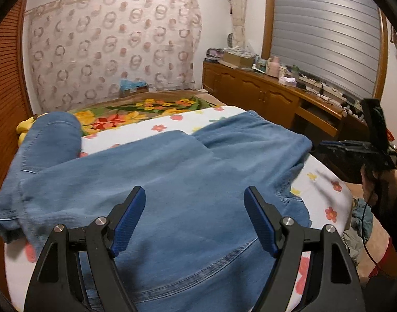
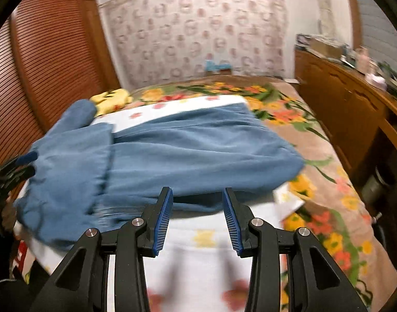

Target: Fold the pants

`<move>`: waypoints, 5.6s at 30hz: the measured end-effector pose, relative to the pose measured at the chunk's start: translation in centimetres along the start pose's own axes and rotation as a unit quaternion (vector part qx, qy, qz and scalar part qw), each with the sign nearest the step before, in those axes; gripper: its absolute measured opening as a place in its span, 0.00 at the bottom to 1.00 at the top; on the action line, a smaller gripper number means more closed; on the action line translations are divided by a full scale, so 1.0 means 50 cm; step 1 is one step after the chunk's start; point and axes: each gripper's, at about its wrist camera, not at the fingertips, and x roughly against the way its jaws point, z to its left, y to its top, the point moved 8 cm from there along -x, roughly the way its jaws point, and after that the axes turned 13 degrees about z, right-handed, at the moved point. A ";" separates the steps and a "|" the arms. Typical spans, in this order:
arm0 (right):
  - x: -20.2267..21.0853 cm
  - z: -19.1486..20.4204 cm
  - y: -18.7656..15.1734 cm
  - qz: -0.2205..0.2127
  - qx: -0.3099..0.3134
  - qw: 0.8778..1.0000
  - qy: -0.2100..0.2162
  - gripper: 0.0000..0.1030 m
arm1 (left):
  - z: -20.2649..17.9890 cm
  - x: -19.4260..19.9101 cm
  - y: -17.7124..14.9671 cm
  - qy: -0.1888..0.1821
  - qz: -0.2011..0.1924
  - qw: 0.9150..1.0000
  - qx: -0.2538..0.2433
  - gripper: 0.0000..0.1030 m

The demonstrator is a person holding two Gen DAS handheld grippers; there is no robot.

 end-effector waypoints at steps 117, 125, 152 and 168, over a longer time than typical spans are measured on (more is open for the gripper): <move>-0.052 0.813 0.280 0.051 0.288 0.938 0.188 0.13 | 0.254 0.164 -0.209 0.071 -0.024 0.986 0.146 0.76; 0.028 0.688 0.244 0.017 0.281 0.944 0.172 0.35 | 0.238 0.169 -0.199 0.061 -0.031 0.988 0.137 0.76; 0.004 0.431 -0.037 0.091 0.299 0.948 0.062 0.34 | 0.118 0.100 -0.148 0.019 -0.004 0.997 0.070 0.07; 0.139 0.384 -0.060 0.024 0.278 0.953 0.120 0.00 | 0.089 0.216 -0.162 -0.002 -0.030 0.996 0.079 0.06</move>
